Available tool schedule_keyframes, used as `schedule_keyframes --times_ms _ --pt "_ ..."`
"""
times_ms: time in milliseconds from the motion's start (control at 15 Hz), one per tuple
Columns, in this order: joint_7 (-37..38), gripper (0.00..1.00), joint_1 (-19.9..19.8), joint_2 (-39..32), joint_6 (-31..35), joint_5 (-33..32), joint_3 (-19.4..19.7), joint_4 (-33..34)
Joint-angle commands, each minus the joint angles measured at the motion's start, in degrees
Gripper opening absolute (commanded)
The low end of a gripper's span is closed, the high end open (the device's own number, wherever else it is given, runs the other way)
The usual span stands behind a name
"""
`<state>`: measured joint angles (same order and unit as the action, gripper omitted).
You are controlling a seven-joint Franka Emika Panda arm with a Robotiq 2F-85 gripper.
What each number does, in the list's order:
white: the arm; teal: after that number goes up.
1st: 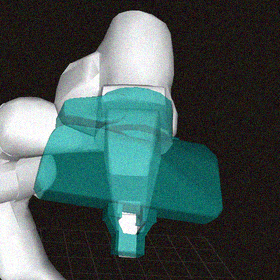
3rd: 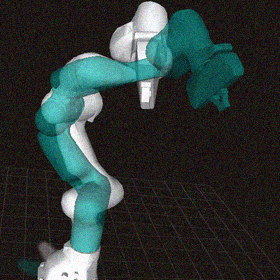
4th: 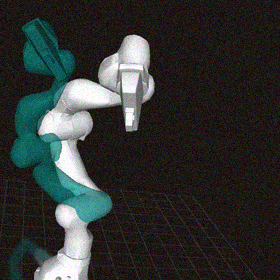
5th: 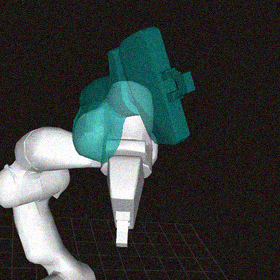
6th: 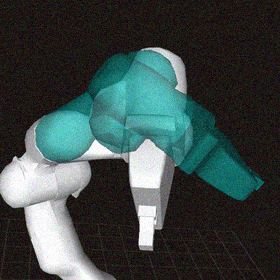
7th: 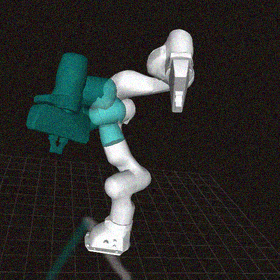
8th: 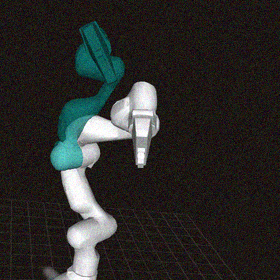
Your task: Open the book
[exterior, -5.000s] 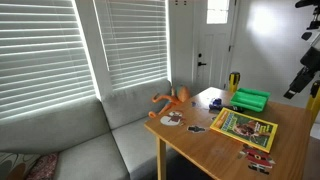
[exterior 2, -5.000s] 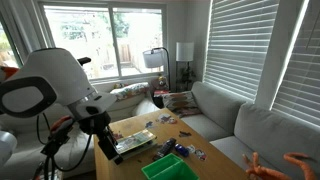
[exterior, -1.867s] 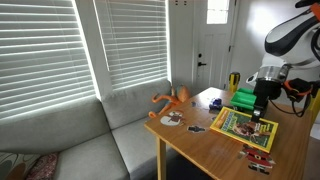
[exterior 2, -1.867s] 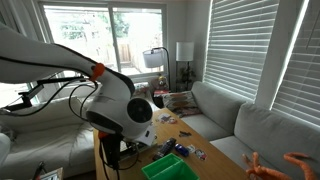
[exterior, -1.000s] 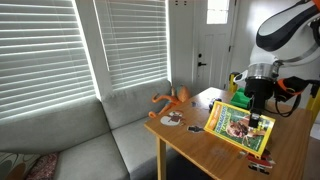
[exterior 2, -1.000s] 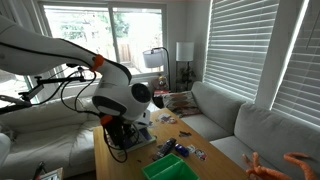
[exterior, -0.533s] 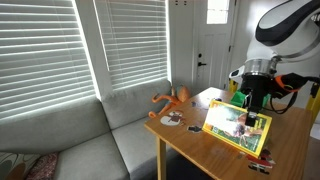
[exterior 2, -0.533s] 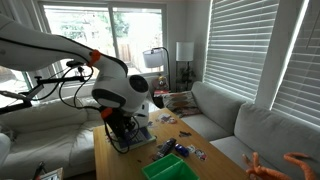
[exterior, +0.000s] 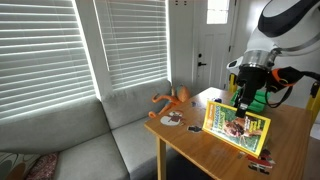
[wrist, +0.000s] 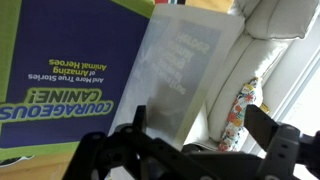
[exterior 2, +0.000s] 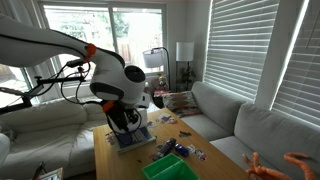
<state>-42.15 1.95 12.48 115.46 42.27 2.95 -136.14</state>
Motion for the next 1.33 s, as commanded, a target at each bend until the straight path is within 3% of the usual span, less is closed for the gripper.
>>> schedule_keyframes --times_ms 0,533,933,1267 --pt "-0.2 1.0 1.3 -0.8 2.6 3.9 -0.9 0.5" --pt "-0.2 1.0 3.1 -4.7 2.2 8.6 -3.0 1.9" --pt "-0.8 1.0 1.0 -8.2 3.2 8.2 -2.0 4.4" --pt "-1.8 1.0 0.0 -11.1 1.2 12.1 -1.7 6.6"
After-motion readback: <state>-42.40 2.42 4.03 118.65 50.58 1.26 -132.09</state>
